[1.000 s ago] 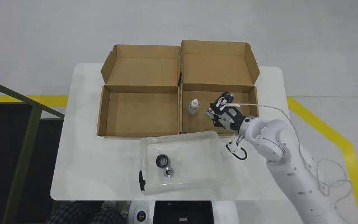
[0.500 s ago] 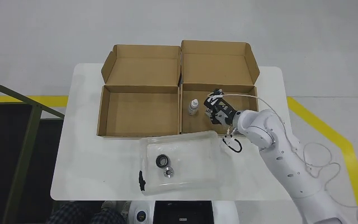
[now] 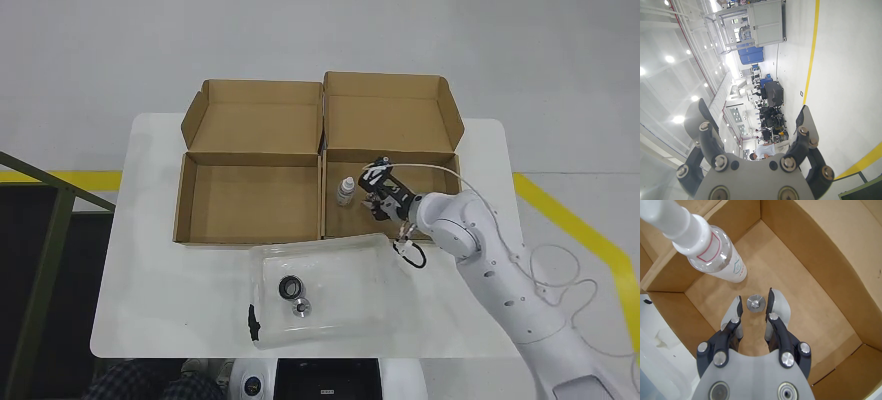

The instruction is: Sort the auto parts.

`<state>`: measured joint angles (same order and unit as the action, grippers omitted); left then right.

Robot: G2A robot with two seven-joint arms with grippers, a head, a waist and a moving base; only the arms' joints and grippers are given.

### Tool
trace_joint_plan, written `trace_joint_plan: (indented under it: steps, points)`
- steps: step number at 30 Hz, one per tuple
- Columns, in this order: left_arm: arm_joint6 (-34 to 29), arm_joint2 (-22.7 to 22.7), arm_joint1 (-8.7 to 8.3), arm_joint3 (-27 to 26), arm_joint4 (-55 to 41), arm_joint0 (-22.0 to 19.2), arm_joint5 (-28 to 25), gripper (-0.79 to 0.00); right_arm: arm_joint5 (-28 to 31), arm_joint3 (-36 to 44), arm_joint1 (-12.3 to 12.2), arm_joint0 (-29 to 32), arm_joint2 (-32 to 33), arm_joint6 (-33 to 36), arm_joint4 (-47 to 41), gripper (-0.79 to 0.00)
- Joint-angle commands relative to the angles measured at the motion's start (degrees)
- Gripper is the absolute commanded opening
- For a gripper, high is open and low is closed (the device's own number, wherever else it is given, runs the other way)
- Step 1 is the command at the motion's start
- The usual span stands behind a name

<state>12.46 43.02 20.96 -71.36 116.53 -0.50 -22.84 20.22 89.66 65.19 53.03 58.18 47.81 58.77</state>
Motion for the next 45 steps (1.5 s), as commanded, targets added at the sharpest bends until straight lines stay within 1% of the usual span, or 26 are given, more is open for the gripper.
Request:
trace_joint_plan:
  steps: [1, 4, 7, 11, 15, 18, 21, 26, 30, 34, 36, 40, 45]
  points:
    - [0.0, 0.0, 0.0, 0.0, 0.0, 0.0, 0.0, 0.0, -0.06, -0.19, 0.06, -0.13, -0.1, -0.02, -0.07, -0.44]
    - [0.0, 0.0, 0.0, 0.0, 0.0, 0.0, 0.0, 0.0, -0.48, 0.74, 0.03, 0.05, 0.37, -0.11, -0.11, -0.431]
    - [0.0, 0.0, 0.0, 0.0, 0.0, 0.0, 0.0, 0.0, -0.73, 3.91, -0.36, 0.79, 2.14, 0.34, 0.37, -0.409]
    - [0.0, 0.0, 0.0, 0.0, 0.0, 0.0, 0.0, 0.0, -0.3, 10.83, -1.15, 2.87, 5.42, 2.37, 0.43, -0.394]
    - [0.0, 0.0, 0.0, 0.0, 0.0, 0.0, 0.0, 0.0, -0.09, 19.73, -1.91, 5.7, 8.71, 4.4, 0.42, -0.336]
    - [0.0, 0.0, 0.0, 0.0, 0.0, 0.0, 0.0, 0.0, 0.45, 24.54, -2.26, 7.61, 9.97, 5.3, 0.12, -0.32]
    - [0.0, 0.0, 0.0, 0.0, 0.0, 0.0, 0.0, 0.0, 1.21, 27.72, -2.39, 8.97, 9.84, 5.38, -0.82, -0.311]
    - [0.0, 0.0, 0.0, 0.0, 0.0, 0.0, 0.0, 0.0, 2.4, 30.63, -2.32, 10.82, 7.56, 3.85, -1.7, -0.299]
    - [0.0, 0.0, 0.0, 0.0, 0.0, 0.0, 0.0, 0.0, 4.54, 31.98, -2.13, 12.02, 4.07, 2.53, -2.22, -0.289]
    - [0.0, 0.0, 0.0, 0.0, 0.0, 0.0, 0.0, 0.0, 5.41, 32.62, -1.81, 12.76, 0.08, 1.59, -1.48, -0.286]
    - [0.0, 0.0, 0.0, 0.0, 0.0, 0.0, 0.0, 0.0, 6.5, 32.0, -1.61, 12.77, -2.01, 1.07, -1.65, -0.265]
    - [0.0, 0.0, 0.0, 0.0, 0.0, 0.0, 0.0, 0.0, 7.54, 30.48, -1.23, 12.37, -4.95, 0.14, -1.91, -0.246]
    - [0.0, 0.0, 0.0, 0.0, 0.0, 0.0, 0.0, 0.0, 8.55, 28.6, -0.79, 11.87, -8.31, 0.17, -1.42, -0.262]
